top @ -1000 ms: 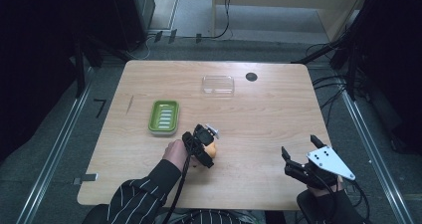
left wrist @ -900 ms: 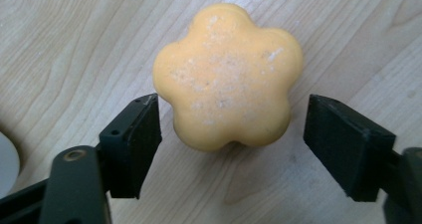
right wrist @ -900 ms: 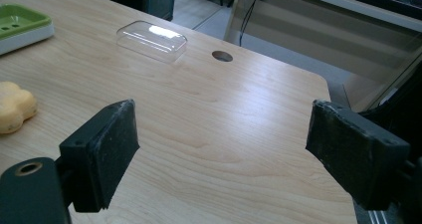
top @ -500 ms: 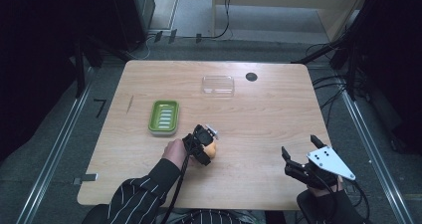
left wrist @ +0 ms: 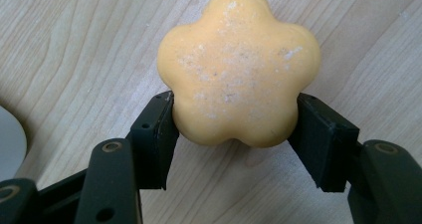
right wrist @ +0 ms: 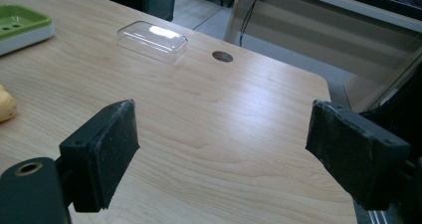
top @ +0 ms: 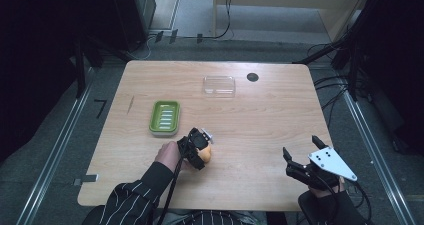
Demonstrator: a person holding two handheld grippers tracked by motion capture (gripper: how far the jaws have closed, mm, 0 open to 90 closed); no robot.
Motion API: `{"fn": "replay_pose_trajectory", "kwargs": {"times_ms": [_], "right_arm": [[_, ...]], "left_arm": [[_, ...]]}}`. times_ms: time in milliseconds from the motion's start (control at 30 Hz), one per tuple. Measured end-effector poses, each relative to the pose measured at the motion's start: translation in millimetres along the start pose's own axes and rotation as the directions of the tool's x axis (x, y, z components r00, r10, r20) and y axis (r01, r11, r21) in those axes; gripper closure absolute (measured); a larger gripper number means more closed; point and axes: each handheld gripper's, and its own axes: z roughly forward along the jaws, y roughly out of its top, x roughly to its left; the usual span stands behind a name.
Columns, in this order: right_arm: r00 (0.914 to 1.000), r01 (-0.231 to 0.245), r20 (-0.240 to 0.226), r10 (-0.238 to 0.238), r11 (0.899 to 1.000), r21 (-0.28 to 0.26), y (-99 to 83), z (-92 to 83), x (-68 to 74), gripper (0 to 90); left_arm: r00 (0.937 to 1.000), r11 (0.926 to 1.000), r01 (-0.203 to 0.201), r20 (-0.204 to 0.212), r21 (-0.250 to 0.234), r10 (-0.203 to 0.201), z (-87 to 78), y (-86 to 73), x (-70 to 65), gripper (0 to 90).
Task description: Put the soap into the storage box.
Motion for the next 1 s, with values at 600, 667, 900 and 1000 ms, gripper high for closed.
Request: {"fn": "replay_pose_trajectory", "kwargs": {"times_ms": [600, 667, 900, 1000], "right_arm": [[1.0000, 0.000, -0.001, 0.000, 1.000, 0.000, -0.1, -0.1, -0.2, 13.4], [1.0000, 0.000, -0.002, 0.000, 1.000, -0.001, -0.1, -0.1, -0.2, 13.3], [1.0000, 0.001, -0.002, -0.001, 1.000, 0.000, 0.0, 0.1, 0.0, 13.3], [1.0000, 0.000, -0.001, 0.000, 1.000, -0.001, 0.0, 0.1, 0.0, 13.3]], "left_arm": [[0.9998, 0.9976, -0.021, 0.001, 0.065, 0.021, 7.9, 13.1, -1.1, 34.2], [0.9998, 0.9977, -0.018, 0.006, 0.065, 0.017, 7.8, 13.2, -0.7, 35.1], [0.9992, 0.9986, -0.033, 0.025, 0.042, 0.032, 7.5, 11.0, 1.3, 39.2], [0.9990, 0.9986, -0.037, 0.026, 0.038, 0.036, 7.7, 10.9, 1.0, 39.3]]}}
